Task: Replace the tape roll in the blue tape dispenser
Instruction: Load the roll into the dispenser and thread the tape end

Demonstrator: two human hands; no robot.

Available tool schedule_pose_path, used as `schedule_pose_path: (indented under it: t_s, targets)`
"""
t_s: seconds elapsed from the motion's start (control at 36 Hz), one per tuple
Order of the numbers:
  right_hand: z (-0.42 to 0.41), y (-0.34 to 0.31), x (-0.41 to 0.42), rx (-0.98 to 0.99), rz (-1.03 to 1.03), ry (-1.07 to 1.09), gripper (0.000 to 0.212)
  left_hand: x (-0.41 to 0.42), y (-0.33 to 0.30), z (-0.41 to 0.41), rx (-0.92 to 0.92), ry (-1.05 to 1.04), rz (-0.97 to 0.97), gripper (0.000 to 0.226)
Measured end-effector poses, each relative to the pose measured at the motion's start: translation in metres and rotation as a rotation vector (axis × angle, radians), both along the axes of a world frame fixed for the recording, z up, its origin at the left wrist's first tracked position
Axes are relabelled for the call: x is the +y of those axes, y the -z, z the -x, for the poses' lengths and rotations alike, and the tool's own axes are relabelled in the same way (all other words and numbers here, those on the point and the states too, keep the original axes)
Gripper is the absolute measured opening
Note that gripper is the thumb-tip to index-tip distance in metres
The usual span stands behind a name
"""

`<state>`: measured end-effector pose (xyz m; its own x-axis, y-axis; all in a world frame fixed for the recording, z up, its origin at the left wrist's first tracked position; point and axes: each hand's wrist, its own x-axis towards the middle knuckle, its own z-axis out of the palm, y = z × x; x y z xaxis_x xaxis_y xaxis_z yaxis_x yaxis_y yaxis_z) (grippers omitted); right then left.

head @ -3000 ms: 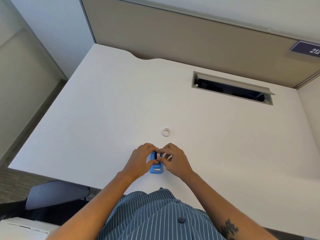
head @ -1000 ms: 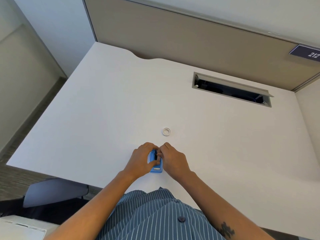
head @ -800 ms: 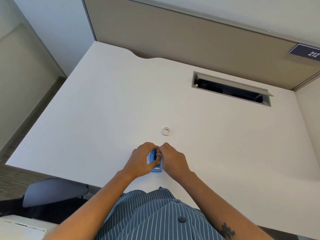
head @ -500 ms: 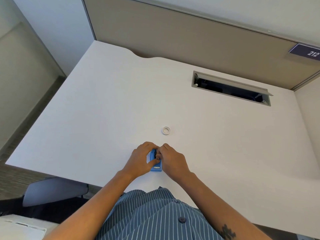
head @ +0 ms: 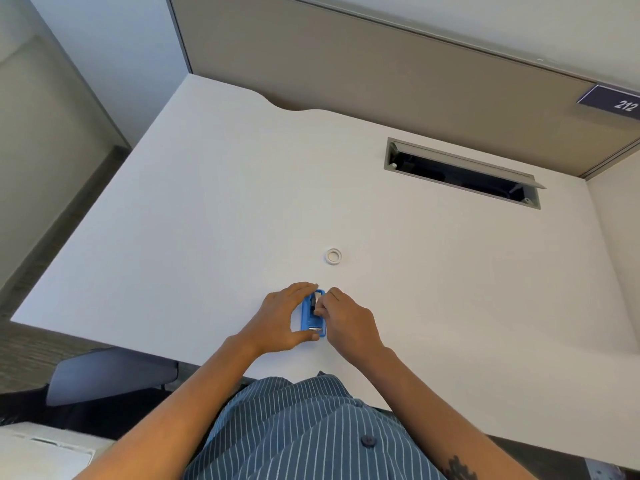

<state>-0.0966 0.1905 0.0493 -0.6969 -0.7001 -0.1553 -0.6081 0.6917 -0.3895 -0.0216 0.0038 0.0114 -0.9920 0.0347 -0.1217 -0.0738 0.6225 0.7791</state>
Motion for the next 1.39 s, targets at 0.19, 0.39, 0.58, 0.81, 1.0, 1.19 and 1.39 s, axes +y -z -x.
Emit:
schedule_pose_path:
  t_s: [0.19, 0.39, 0.58, 0.81, 1.0, 1.19, 1.39]
  targets:
    - [-0.009, -0.003, 0.003, 0.012, -0.023, 0.02, 0.011, -0.001, 0.015, -0.007, -0.016, -0.027, 0.067, 0.099]
    - [-0.015, -0.006, 0.003, 0.057, -0.011, 0.022, 0.011, -0.002, 0.017, -0.006, 0.018, -0.029, 0.14, 0.096]
    - [-0.022, -0.004, 0.004, 0.169, 0.057, 0.025, 0.02, 0.0, 0.018, -0.007, 0.03, -0.044, 0.191, 0.096]
    - [-0.022, 0.003, 0.01, 0.226, 0.058, 0.008, 0.03, 0.004, 0.016, -0.005, 0.044, -0.061, 0.216, 0.095]
    - [-0.026, 0.004, 0.017, 0.241, 0.112, 0.008, 0.021, 0.006, 0.018, 0.0, 0.054, -0.062, 0.242, 0.095]
    - [-0.026, 0.006, 0.021, 0.284, 0.132, 0.01, 0.022, 0.006, 0.02, 0.005, 0.063, -0.062, 0.243, 0.096]
    - [-0.028, 0.009, 0.024, 0.31, 0.137, 0.008, 0.022, 0.005, 0.021, 0.007, 0.067, -0.064, 0.256, 0.095]
